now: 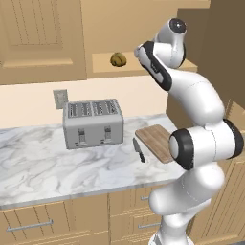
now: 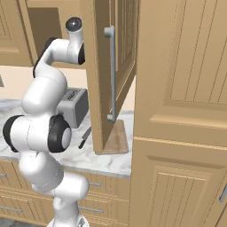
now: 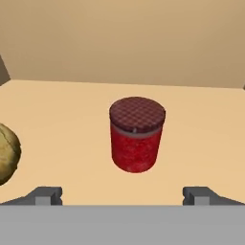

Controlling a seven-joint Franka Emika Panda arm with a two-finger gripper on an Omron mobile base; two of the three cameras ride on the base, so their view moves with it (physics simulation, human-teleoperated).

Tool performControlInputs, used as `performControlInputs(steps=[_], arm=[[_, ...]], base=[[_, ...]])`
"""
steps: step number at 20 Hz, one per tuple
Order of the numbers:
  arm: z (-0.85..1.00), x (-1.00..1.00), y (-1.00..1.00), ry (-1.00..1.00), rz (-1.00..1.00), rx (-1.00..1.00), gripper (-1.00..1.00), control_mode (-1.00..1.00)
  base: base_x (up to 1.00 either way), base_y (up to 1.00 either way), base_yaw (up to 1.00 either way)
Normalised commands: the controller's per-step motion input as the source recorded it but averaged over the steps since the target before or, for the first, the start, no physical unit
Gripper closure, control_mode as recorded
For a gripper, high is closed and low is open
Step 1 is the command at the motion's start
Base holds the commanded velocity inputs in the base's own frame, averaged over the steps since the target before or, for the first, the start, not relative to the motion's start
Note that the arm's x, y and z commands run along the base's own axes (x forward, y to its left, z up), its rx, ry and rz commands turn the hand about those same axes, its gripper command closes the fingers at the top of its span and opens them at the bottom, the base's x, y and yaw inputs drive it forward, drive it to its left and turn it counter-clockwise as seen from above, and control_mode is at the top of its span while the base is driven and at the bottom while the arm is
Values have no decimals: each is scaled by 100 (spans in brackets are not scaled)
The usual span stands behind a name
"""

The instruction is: Pick the bread, place it on the cutting board, pick the jam, place it on the counter, and close the cabinet.

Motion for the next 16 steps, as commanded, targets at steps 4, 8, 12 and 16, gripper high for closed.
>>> performControlInputs(steps=[4,8,12,16], arm=[[-3,21,-1,0,0,0,-100,-100],[-5,18,-3,0,0,0,-100,-100],[-9,18,-3,0,0,0,-100,-100],[-9,17,-1,0,0,0,-100,-100]], base=[[0,0,0],[0,0,0],[0,0,0],[0,0,0]])
